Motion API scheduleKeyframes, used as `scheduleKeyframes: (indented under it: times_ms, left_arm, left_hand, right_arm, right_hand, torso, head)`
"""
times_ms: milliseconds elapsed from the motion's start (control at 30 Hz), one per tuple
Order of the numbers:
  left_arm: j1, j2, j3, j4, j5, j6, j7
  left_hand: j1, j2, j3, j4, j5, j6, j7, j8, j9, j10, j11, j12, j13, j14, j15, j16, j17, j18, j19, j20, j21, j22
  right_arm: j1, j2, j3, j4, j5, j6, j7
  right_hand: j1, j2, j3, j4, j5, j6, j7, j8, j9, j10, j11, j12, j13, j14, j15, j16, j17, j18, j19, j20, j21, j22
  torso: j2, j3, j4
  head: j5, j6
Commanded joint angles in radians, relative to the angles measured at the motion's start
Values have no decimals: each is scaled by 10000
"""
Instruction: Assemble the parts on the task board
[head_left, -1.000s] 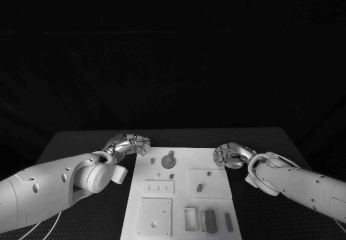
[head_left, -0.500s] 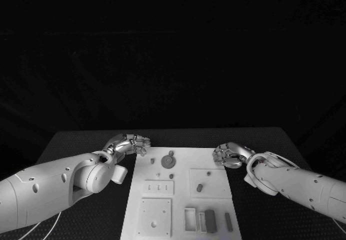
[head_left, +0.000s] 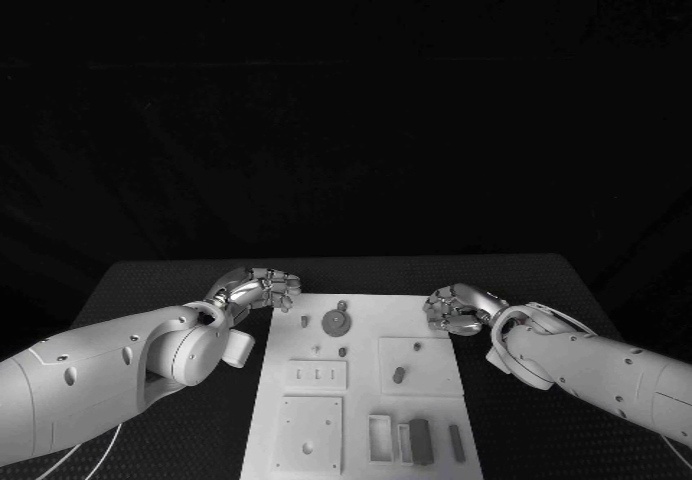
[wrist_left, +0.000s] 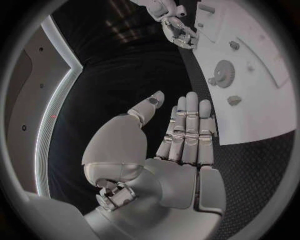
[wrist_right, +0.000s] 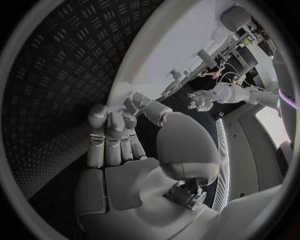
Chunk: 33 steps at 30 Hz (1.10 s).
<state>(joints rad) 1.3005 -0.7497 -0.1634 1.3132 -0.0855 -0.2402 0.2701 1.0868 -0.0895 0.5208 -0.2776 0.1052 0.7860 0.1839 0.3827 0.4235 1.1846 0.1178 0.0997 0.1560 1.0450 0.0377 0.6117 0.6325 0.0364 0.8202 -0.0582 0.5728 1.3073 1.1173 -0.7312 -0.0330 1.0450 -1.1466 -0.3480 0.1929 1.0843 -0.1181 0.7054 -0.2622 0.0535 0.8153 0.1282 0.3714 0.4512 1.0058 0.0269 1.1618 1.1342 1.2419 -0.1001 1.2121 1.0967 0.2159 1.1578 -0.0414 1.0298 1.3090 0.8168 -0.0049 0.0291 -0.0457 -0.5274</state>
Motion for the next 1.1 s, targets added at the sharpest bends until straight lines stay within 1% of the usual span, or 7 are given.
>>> scheduleKeyframes:
  times_ms: [33, 167, 433, 600, 700, 933, 1100]
  left_arm:
    - [3, 9, 8, 26, -30, 152, 96]
    - [3, -1, 8, 23, -31, 153, 94]
    - [3, -6, 8, 28, -31, 158, 94]
    - [3, -7, 8, 17, -31, 157, 91]
    - [3, -7, 8, 11, -31, 155, 86]
    - [3, -12, 8, 17, -32, 150, 84]
    - [3, -18, 8, 17, -32, 149, 84]
  left_hand:
    - [-99, 10, -15, -38, -30, -6, 24, -31, 17, -14, 17, -46, 0, -58, 3, 4, -16, 170, -57, -29, 68, 17]
    - [-100, 12, -14, -37, -31, -4, 23, -32, 19, -12, 15, -47, 0, -59, 3, 4, -16, 170, -57, -28, 69, 16]
    - [-101, 12, -14, -37, -33, 0, 21, -32, 23, -10, 13, -50, 2, -59, 4, 4, -17, 170, -59, -28, 69, 15]
    - [-99, 14, -13, -37, -33, 2, 19, -33, 25, -9, 10, -51, 3, -59, 3, 4, -17, 170, -59, -28, 70, 15]
    - [-97, 15, -11, -38, -33, 3, 18, -33, 27, -7, 8, -52, 4, -59, 3, 4, -17, 170, -59, -29, 70, 14]
    - [-93, 16, -9, -41, -32, 4, 16, -35, 29, -6, 5, -54, 5, -60, 3, 5, -17, 171, -60, -29, 70, 14]
    - [-91, 16, -8, -42, -31, 5, 15, -36, 31, -6, 2, -56, 5, -60, 3, 5, -17, 171, -60, -29, 71, 14]
  right_arm:
    - [-39, 8, -23, -47, -136, 140, -248]
    - [-39, 11, -23, -54, -138, 131, -275]
    - [-39, 37, -23, -72, -139, 29, -296]
    - [-39, 38, -23, -49, -139, -82, -392]
    - [-40, 37, -23, -29, -139, -101, -465]
    - [-40, 21, -23, 45, -139, -219, -579]
    - [-41, 19, -23, 112, -137, -224, -600]
  right_hand:
    - [-126, 93, -2, 53, -48, 1727, -208, 74, 15, -336, -284, 48, -15, 28, -84, 40, 11, 459, 95, -25, 74, 149]
    - [-145, 191, 36, 63, -49, 1872, -268, 170, 66, -282, -339, 69, -22, 67, -134, 46, 13, 459, 130, -46, 89, 145]
    - [-169, 237, 59, 39, -49, 1981, -322, 266, 137, -248, -391, 72, -33, 91, -183, 39, 11, 459, 151, -63, 92, 138]
    - [-182, 274, 78, 6, -49, 2072, -369, 356, 210, -168, -437, 102, -35, 149, -226, 51, 11, 459, 200, -78, 114, 137]
    - [-221, 323, 73, -37, -49, 2177, -421, 479, 321, -96, -484, 169, -3, 184, -270, 52, 11, 459, 233, -87, 127, 135]
    - [-309, 438, 61, -132, -49, 2195, -459, 610, 500, -70, -520, 283, 93, 209, -305, 60, 25, 459, 256, -101, 136, 133]
    - [-429, 549, 72, -191, -47, 2163, -481, 733, 715, -114, -541, 366, 187, 206, -324, 57, 38, 459, 247, -106, 130, 132]
  torso:
    - [-1, 0, -2]
    - [-2, 2, -7]
    - [-3, 5, -12]
    - [-1, 4, 2]
    - [-3, 5, -1]
    - [-2, 5, -5]
    - [0, 10, -8]
  head:
    - [-8, -5]
    - [-8, -6]
    - [1, -15]
    - [-20, -33]
    - [-28, -44]
    - [-23, -53]
    - [-34, -62]
